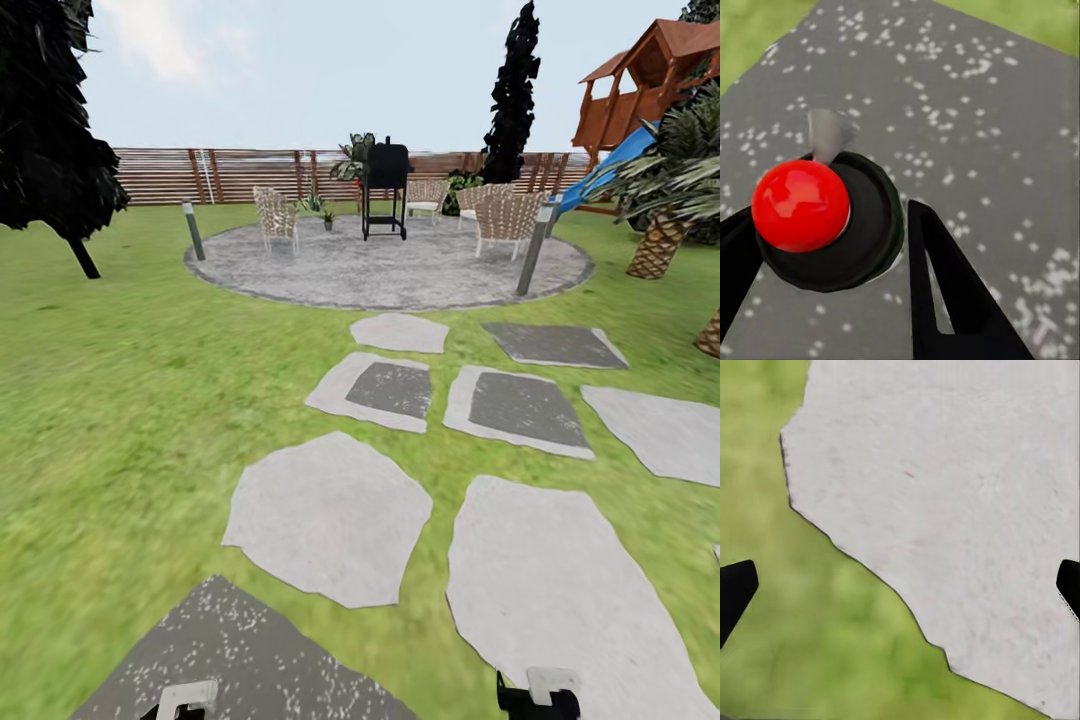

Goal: Pick up the pesticide atomizer in the garden and spray insectifuge to fully cover both potted plants in the garden.

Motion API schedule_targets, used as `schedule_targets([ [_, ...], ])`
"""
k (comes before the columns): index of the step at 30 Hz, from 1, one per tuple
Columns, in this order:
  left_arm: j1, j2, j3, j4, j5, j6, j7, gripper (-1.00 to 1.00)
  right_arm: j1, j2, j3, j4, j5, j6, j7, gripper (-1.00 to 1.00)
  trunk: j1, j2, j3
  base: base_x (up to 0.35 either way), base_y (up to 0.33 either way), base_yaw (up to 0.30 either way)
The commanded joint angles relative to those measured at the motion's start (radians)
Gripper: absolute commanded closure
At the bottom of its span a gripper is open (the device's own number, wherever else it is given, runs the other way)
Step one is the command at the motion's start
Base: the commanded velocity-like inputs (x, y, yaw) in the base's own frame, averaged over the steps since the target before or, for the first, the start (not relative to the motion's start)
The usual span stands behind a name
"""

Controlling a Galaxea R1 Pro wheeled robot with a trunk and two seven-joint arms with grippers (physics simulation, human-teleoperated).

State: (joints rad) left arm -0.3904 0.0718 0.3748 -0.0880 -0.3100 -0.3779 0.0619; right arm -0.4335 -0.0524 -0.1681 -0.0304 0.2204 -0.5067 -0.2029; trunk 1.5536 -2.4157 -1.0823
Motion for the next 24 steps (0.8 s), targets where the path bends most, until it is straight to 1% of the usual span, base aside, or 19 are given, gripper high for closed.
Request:
schedule_targets([
  [1,-0.001,0.000,0.004,0.001,-0.011,-0.004,0.006,1.00,-0.001,0.000,-0.007,0.001,0.011,-0.003,-0.004,-1.00,0.000,0.000,-0.001,0.338,0.000,0.000],
  [24,-0.001,0.000,0.004,0.002,-0.010,-0.004,0.006,1.00,-0.001,0.002,-0.007,0.001,0.011,-0.003,-0.004,-1.00,0.000,0.000,-0.001,0.338,0.000,0.000],
])
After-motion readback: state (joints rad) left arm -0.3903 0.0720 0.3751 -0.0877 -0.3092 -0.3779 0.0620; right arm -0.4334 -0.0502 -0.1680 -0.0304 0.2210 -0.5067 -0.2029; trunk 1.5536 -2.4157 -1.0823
